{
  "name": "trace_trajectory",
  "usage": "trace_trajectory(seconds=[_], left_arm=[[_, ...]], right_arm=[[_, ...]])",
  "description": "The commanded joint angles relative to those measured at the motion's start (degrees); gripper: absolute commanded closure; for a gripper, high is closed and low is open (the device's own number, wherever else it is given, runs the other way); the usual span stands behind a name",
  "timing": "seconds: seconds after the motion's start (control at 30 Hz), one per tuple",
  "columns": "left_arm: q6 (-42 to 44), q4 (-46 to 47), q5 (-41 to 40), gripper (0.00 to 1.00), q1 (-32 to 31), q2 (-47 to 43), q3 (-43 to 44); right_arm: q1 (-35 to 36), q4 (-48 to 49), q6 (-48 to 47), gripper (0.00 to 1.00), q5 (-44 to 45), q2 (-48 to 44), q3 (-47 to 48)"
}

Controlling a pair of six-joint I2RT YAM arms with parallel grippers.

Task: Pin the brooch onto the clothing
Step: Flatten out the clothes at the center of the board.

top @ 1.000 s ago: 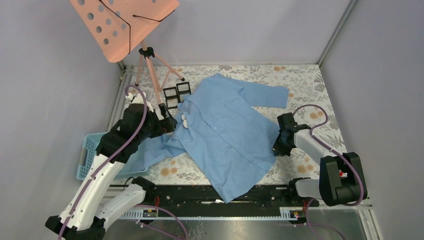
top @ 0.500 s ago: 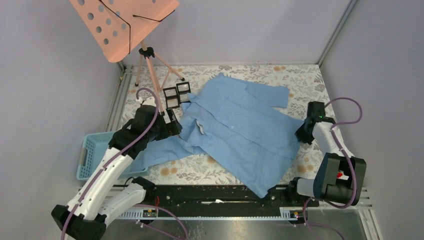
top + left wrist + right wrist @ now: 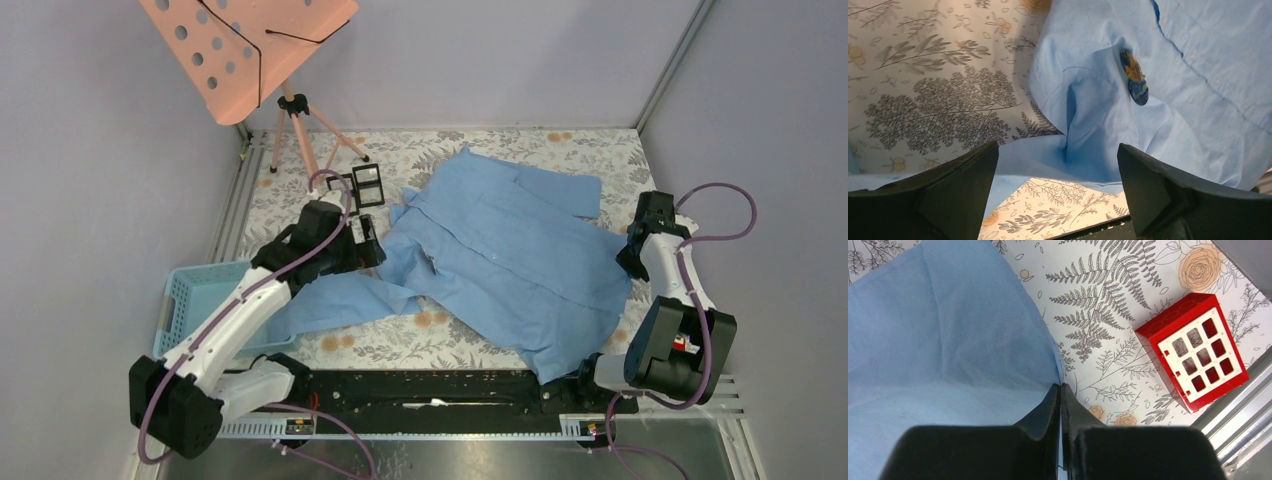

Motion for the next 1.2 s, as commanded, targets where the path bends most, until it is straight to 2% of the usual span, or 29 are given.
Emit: trace_trajectory(seconds=[0.0,0.17,0.37,0.43,0.5,0.57,0.63,0.87,1.0,1.03,1.1,1.17], left_arm=[[7.58,4.03,2.02,0.04,-4.45,3.38,3.25],[12.55,4.48,-0.64,0.02,-14.71,3.65,2.23],[13.94,5.27,-8.07,0.03,-21.39,12.7,4.18],[11.65,3.38,-9.32,0.07,-23.43,16.49,4.74],[9.0,2.02,-10.35,0.15,-26.29,19.11,4.45],[5.04,1.84,-11.19,0.25,-30.26,19.35,3.48],[0.11,2.22,-11.19,0.29,-34.32,18.41,2.2],[-12.74,4.07,-8.59,0.28,-44.28,15.62,2.52],[-12.71,-0.83,-12.1,0.14,-44.39,12.22,6.35],[-11.63,-3.34,-13.95,0.1,-43.62,11.44,8.39],[-9.54,-8.07,-16.22,0.03,-40.21,10.3,11.74],[-8.13,-9.29,-16.68,0.01,-34.53,8.9,12.81]], right_arm=[[-0.33,-0.8,-1.96,0.96,4.27,-1.19,2.5],[-0.37,-1.05,-1.59,0.98,5.44,-0.84,3.51],[-0.37,-1.51,-0.98,1.0,4.69,0.95,5.66],[-0.37,-1.52,-1.08,1.0,4.56,0.77,5.95],[-0.4,-1.48,-1.47,1.0,4.94,0.62,5.97],[-0.37,-1.48,-2.07,1.0,5.59,0.51,5.95],[-0.41,-1.47,-2.39,1.0,6.04,0.55,5.92],[-0.38,-0.59,-2.28,1.0,5.14,1.21,5.33],[-0.37,-0.58,-2.3,1.0,5.63,1.56,5.32],[-0.4,-0.59,-2.45,0.98,5.74,1.57,5.37],[-0.37,-0.64,-2.6,0.88,6.14,1.32,5.47],[-0.37,-0.62,-2.76,0.68,6.18,0.97,5.56]])
